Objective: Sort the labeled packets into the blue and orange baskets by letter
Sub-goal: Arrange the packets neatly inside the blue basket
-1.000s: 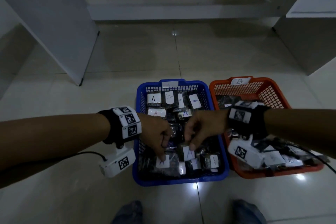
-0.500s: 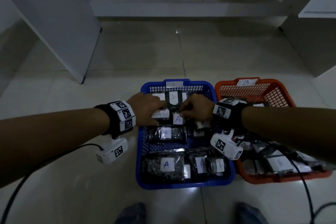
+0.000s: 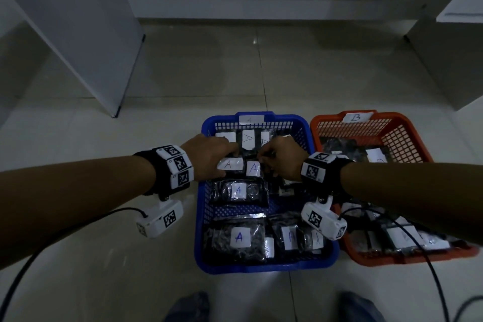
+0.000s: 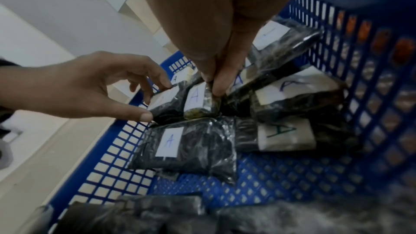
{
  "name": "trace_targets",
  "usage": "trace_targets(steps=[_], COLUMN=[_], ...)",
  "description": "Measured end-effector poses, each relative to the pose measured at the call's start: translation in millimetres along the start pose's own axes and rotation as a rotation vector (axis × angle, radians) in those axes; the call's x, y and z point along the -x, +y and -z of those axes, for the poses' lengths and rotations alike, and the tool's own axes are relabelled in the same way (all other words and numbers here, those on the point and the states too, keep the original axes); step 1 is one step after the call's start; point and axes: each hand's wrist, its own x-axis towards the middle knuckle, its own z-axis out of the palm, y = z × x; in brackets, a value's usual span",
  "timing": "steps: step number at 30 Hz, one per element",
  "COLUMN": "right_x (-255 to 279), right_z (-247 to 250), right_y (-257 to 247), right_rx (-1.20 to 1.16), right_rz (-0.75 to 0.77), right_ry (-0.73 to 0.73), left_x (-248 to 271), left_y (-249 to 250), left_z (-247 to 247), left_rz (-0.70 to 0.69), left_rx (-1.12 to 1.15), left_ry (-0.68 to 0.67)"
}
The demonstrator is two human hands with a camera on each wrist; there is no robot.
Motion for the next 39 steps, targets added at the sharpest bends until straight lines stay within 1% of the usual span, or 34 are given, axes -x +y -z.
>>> trace_targets(steps=[5,7,8,10,12,14,16,18,20,23,25,29,32,34,36,37,39], right_x=[2,0,1,6,15,31,52,78,104,130,140,144,135,123,107,99,83], right_z=[13,31,42,71,95,106,103,92,80,63,53,39,40,45,49,51,55], right_y=[2,2,-1,-7,-9,-10,-11,-12,-10,-4,2,8,9,9,9,9,8], right_rx=[0.008,0.080,0.120,0.229,0.363,0.478,0.521,0.466,0.419,0.485,0.499,0.435,0.412,0.273,0.125,0.102,0.167], right_rz=[0.069,0.107,0.121,0.151,0.192,0.220,0.242,0.230,0.232,0.279,0.261,0.207,0.224,0.190,0.146,0.134,0.123], right_ry=[0.055,0.080,0.063,-0.036,-0.134,-0.225,-0.331,-0.456,-0.557,-0.634,-0.605,-0.468,-0.450,-0.429,-0.345,-0.291,-0.222], left_x=[2,3,3,5,7,11,15,22,29,39,41,40,32,22,12,7,-1], left_y=[-1,3,6,15,26,37,45,53,63,80,92,102,101,98,90,86,78], left_z=[1,5,7,13,20,29,39,49,51,38,25,6,4,9,18,22,29], left_rz=[-0.018,-0.045,-0.062,-0.095,-0.131,-0.155,-0.181,-0.191,-0.171,-0.145,-0.146,-0.109,-0.081,-0.048,-0.007,0.011,0.033], left_rx=[-0.038,-0.027,0.006,0.080,0.110,0.082,0.035,0.045,0.132,0.277,0.259,0.214,0.254,0.298,0.366,0.388,0.400], left_ry=[0.030,0.080,0.091,0.051,-0.047,-0.147,-0.205,-0.229,-0.261,-0.334,-0.384,-0.511,-0.526,-0.545,-0.539,-0.518,-0.425])
